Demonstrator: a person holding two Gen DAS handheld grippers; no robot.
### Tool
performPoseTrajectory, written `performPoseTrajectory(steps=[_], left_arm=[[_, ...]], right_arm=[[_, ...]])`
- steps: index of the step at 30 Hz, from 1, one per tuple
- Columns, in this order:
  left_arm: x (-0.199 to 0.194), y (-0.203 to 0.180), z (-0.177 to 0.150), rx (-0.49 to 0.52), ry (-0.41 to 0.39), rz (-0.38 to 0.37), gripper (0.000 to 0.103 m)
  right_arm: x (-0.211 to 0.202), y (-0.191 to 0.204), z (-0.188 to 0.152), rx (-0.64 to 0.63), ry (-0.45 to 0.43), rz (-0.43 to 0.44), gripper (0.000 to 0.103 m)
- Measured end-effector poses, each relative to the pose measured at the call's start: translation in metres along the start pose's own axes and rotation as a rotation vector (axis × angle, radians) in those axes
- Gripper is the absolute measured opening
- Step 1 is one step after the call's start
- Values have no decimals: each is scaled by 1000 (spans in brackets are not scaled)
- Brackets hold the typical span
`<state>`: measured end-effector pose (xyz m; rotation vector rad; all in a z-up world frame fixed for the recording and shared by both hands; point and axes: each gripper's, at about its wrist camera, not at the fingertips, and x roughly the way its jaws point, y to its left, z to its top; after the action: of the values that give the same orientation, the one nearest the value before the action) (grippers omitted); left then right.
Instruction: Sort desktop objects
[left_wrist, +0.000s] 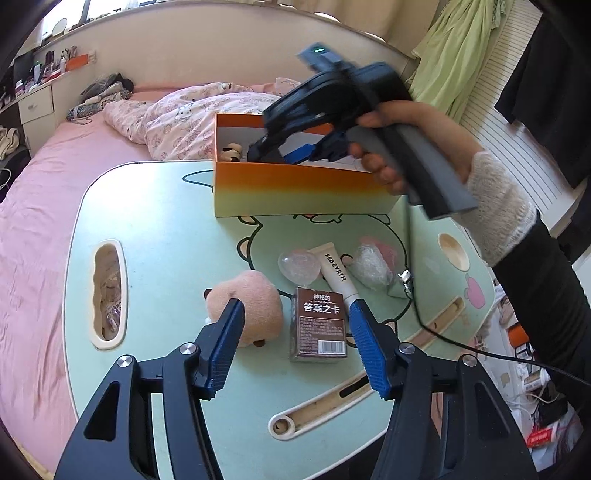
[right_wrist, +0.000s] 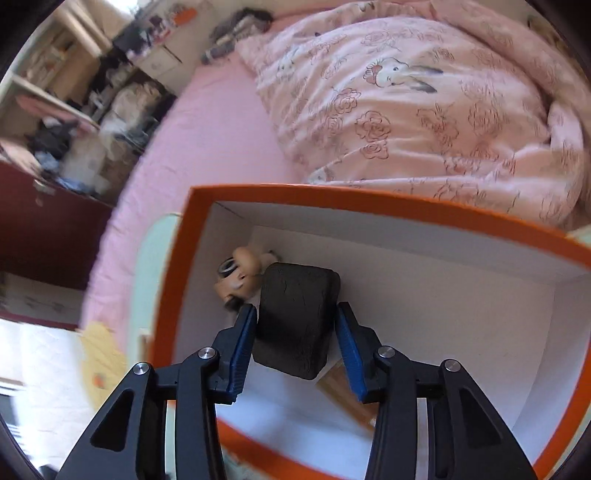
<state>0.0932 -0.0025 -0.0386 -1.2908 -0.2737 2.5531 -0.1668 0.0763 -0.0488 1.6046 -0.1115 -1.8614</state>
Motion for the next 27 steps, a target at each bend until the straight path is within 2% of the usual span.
performPoseTrajectory(steps=[4, 5, 8, 10, 13, 16, 19, 21, 24, 27], left_arm=[[-1, 4, 9, -26, 11, -16, 60], [-1, 6, 15, -39, 21, -13, 60], [2, 9, 39, -38, 36, 27, 60], [4, 10, 58, -31, 41, 41, 60], [9, 7, 90, -17, 47, -14, 60], [29, -2, 123, 10, 119, -36, 60], [56, -11, 147, 9, 202, -69, 60], [76, -14, 158, -16, 261, -75, 60], [111, -12, 168, -83, 359, -54, 60], [131, -6, 171, -142, 410, -24, 60]], right_arm=[[-44, 4, -16, -25, -107, 54, 42], [-56, 5, -22, -23, -136, 88, 42], [-99, 3, -49, -4, -223, 265, 42], [-125, 3, -71, -22, -282, 302, 42], [-156, 0, -109, -63, -352, 239, 43], [-163, -11, -142, -73, -355, 164, 43], [-152, -27, -168, -55, -343, 46, 43], [-133, -40, -180, -34, -301, -12, 43], [-108, -54, -191, -11, -242, -51, 43], [-93, -67, -197, 11, -215, -87, 43]])
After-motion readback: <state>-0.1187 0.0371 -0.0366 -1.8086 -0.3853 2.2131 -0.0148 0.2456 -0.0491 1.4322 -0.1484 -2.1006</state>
